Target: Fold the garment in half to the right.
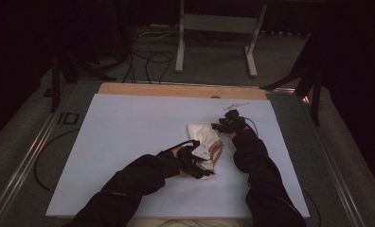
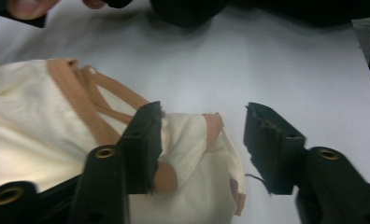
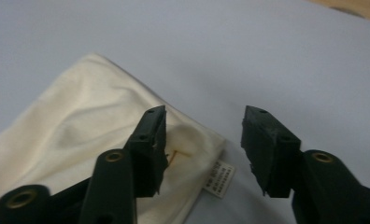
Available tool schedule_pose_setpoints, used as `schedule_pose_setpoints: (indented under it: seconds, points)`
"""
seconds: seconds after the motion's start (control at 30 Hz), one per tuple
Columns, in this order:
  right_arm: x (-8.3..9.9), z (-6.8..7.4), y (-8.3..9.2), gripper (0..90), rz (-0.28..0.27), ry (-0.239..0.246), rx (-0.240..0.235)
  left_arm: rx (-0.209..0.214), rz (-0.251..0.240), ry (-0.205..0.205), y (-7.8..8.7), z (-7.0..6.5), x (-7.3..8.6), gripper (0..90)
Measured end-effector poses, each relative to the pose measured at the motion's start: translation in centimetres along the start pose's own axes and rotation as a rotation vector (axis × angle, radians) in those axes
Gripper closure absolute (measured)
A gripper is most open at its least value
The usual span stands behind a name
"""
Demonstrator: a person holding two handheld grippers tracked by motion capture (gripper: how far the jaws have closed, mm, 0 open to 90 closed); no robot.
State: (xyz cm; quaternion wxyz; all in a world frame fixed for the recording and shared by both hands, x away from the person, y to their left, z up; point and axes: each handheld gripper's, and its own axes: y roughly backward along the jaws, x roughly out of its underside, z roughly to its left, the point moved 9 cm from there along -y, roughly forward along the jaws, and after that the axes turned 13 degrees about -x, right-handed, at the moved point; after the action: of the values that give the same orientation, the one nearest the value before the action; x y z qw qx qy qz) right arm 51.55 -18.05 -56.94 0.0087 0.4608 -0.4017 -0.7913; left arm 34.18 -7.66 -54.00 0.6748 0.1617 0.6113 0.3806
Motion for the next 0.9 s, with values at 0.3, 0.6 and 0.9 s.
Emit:
schedule_pose_setpoints:
  seconds: [0.3,0.6,0.9]
  points:
    - [-1.6,2.7,0.8,22.3,-0.03,0.023,-0.059,-0.048,-0.014,0.046,1.6,0.8,0.4,31.8]
    - [-2.2,5.3,1.3,21.5,-0.029,0.06,-0.094,-0.079,-0.018,0.1,3.1,1.7,1.9,13.6]
    - [-1.2,6.7,3.1,32.6,-0.037,0.066,-0.104,-0.102,-0.04,0.148,5.6,2.0,4.1,0.4]
